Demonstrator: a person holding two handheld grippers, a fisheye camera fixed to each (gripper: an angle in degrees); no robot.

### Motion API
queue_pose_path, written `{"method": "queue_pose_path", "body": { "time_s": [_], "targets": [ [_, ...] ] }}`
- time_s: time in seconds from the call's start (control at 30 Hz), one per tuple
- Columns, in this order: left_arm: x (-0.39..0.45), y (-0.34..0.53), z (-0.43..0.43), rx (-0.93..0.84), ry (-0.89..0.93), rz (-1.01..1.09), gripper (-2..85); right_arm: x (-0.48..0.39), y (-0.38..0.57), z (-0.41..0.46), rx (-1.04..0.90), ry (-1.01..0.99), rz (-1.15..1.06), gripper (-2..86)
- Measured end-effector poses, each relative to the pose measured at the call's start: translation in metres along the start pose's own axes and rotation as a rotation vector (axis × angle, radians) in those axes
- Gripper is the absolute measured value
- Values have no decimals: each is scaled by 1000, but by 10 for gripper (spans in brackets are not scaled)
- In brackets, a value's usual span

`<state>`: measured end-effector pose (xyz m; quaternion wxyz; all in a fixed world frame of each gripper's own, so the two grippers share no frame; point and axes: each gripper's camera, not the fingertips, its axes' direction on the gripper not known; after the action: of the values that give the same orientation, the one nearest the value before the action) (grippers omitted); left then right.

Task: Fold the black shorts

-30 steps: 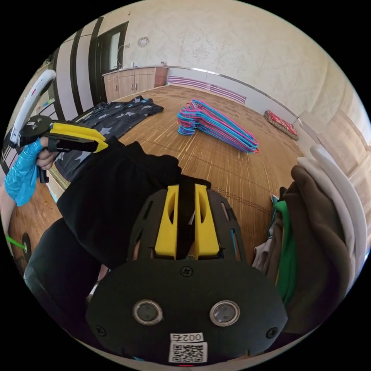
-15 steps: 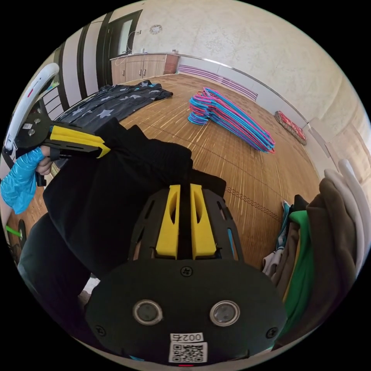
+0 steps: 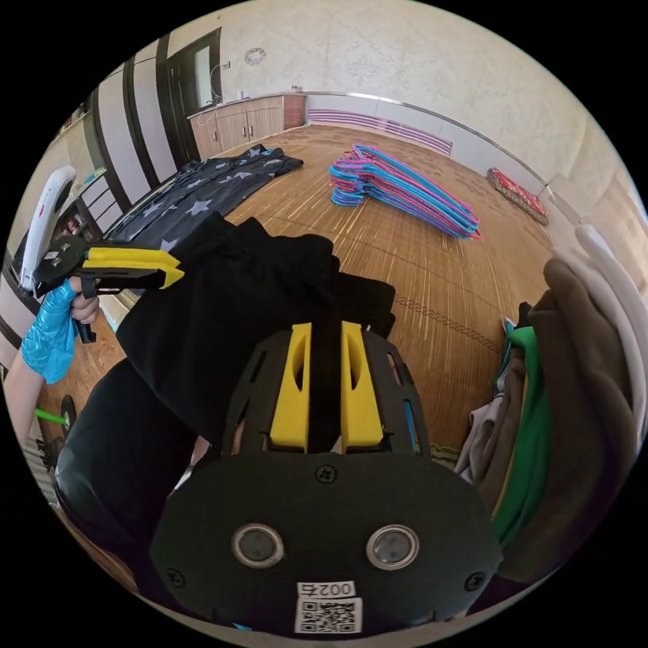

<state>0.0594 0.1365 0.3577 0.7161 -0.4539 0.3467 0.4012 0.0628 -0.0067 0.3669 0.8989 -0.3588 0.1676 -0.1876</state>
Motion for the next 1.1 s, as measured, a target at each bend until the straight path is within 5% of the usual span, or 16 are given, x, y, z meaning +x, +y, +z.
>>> {"method": "queue_pose_path", "body": {
  "time_s": [0.2,0.43,0.87,1.1],
  "targets": [
    [0,9,10,-27,-108,1,-9,-19,9,11,7,201,-89,-2],
    [-7,30,-6,5,-9,-56,3,-30,22,-19,32,210,-107,42],
    [9,107,-29,10,155,95,58,-29,119,-80,31,-4,-135,107],
    [27,118,-22,-25,56,131,13,-31,139,-80,2,-19,-130,66]
  ]
}}
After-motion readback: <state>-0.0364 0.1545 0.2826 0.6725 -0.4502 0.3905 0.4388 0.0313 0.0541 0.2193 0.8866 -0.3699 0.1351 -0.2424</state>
